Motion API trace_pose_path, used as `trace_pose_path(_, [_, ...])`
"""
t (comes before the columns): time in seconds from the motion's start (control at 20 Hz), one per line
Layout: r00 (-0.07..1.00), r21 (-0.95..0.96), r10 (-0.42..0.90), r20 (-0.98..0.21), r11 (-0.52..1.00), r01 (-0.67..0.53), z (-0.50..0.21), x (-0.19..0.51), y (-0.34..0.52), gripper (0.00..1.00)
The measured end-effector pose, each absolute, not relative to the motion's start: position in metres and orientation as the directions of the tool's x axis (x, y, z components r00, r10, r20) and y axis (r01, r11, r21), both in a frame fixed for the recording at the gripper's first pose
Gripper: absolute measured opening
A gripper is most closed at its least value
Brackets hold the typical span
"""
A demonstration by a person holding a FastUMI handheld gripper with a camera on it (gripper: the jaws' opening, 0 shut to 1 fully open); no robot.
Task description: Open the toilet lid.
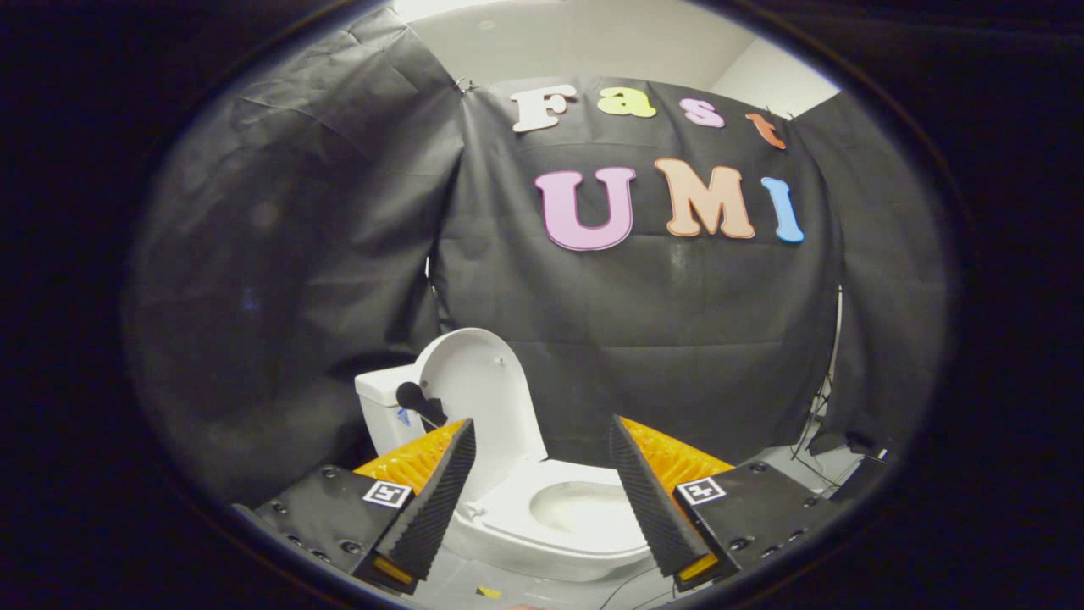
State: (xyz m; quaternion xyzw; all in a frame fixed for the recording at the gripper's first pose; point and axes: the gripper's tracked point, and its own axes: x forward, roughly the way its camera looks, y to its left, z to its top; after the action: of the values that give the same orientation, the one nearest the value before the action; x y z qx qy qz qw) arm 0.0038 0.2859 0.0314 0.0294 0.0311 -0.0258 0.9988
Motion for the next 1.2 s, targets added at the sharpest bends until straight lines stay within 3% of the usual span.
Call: trace_pose_path(1.2, [0.98,0.063,-0.126,-0.154,0.989,0.137,-0.025,-0.007,0.233,0.98])
